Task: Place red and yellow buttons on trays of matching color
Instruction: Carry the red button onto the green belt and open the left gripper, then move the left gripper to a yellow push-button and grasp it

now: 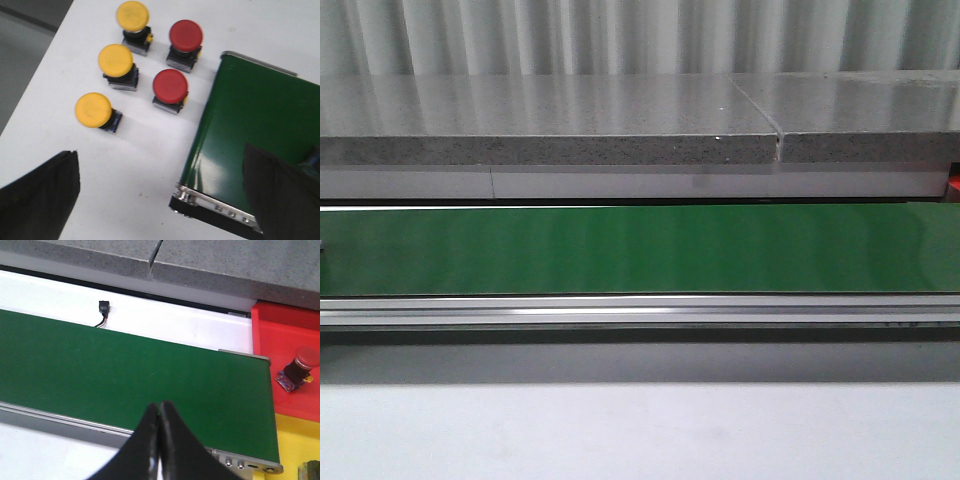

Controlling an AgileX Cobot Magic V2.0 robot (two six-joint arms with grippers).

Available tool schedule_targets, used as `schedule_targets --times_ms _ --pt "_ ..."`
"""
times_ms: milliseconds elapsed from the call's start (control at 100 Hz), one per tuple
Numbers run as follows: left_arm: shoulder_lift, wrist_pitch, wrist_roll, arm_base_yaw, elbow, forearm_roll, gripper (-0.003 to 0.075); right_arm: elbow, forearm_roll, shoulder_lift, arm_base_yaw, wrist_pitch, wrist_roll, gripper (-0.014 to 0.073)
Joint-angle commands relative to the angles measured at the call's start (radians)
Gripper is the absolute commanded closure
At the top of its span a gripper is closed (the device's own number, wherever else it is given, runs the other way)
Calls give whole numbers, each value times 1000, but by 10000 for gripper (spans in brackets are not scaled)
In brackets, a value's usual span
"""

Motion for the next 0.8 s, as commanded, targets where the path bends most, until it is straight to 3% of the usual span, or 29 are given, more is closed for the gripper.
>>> schedule_targets --times_ms 0,440,790 --pt "29 -40 -17 44 -26 0 101 -25 1 -1 1 -69 -5 661" --pt "269 -115 -41 151 -26 0 101 -25 1 -1 1 -69 -5 661" --pt "421 -138 -41 166 -105 0 101 -25 1 -1 1 -69 -5 661"
